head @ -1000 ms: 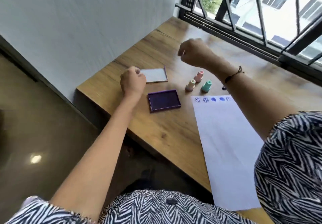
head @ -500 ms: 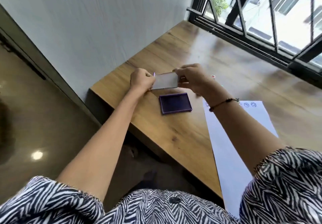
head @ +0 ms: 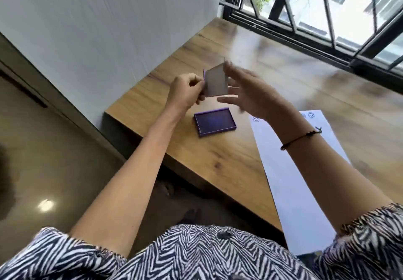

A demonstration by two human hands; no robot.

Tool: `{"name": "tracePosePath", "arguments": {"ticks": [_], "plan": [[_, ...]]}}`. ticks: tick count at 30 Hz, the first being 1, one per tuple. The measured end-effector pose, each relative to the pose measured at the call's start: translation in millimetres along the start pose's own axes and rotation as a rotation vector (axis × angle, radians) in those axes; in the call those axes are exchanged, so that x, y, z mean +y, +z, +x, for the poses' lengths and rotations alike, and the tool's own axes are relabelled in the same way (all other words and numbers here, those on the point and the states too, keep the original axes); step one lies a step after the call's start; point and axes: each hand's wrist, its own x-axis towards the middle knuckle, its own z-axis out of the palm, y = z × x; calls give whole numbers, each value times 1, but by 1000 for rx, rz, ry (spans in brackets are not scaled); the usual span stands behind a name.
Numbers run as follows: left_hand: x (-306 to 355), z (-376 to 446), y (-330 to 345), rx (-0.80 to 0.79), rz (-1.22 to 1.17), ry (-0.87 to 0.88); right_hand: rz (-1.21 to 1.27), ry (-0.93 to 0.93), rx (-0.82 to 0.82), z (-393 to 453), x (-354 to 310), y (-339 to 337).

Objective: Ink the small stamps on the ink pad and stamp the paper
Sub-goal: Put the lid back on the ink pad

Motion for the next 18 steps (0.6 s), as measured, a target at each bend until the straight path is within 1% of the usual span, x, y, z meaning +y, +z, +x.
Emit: {"name": "tracePosePath", "arguments": {"ticks": [1,3,6,8,10,12,13,15,17,18], "plan": [[1,-3,5,-24,-51,12,-20,19,-43,-6,2,-1],[0,-7,12,-79,-114,25,-82,23,-61,-15,8,1],[-5,-11,15,-181,-122,41,-158,68,33,-23,17,10],[-6,-11,11,-259,-53,63,-198,64,116,-25,22,16],[-4,-7,5,-312,92,96,-339,34,237,-27,27,21],[-4,1,-5,-332,343,162,-674,25,347,-27,36,25],[-6,5,-11,-370,475,215,-849,31,381,-29,42,27],[-9,12,-22,-542,716,322,-1071,64,407,-34,54,33],[-8,16,-29,-690,917,371,-1178,109,440,-37,62,39],[-8,17,-30,-735,965,367,-1214,130,464,-38,65,40]]}}
